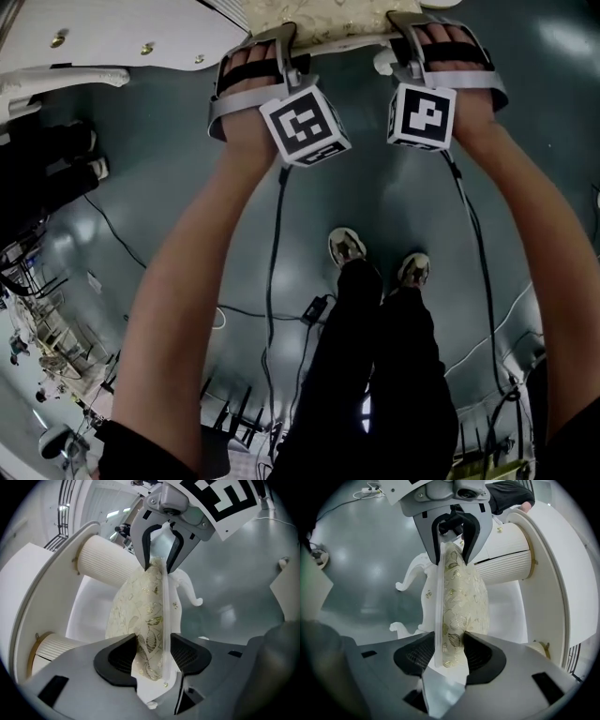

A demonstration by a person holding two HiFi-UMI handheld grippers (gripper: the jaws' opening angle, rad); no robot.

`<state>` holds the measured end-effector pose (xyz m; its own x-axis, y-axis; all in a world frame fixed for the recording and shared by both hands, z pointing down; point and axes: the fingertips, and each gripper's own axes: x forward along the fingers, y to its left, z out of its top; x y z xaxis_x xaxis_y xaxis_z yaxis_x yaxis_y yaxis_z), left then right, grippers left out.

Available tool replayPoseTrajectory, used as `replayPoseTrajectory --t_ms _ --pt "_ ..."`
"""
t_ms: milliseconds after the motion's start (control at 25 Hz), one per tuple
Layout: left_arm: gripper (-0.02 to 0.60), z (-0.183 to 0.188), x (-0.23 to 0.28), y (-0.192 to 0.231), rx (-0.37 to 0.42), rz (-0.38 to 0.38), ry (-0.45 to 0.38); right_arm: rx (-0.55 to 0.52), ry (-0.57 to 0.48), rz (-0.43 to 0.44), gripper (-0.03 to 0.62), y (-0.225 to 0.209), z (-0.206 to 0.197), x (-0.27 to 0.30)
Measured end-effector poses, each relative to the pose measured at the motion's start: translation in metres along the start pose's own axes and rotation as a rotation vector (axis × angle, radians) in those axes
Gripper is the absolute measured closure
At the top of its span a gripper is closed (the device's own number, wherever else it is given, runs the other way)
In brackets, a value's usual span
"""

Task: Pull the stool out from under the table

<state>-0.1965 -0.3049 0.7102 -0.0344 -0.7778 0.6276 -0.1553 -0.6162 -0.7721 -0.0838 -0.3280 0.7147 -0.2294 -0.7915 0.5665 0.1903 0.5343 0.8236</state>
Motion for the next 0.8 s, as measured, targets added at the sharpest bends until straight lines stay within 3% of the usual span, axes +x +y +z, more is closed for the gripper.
replayPoseTrajectory --t_ms 240,440,680,800 --pt "0.347 0.022 -0.054 -0.041 0.000 -0.010 0.000 -0.004 0.002 0.023 0.402 0.036 -0.010 -0.061" --pt "0.347 0.014 -0.085 -0.071 0.002 -0.016 0.025 0.017 -0.026 0.029 0.401 0.061 0.009 -0.092" --pt "0.347 0.080 -0.197 -0.111 0.024 -0.013 0.016 0.065 -0.045 0.022 0.401 0.088 -0.027 -0.222" --pt "0.347 0.082 -0.214 -0.121 0.018 -0.010 0.013 0.044 -0.018 0.019 0.401 0.099 -0.030 -0.238"
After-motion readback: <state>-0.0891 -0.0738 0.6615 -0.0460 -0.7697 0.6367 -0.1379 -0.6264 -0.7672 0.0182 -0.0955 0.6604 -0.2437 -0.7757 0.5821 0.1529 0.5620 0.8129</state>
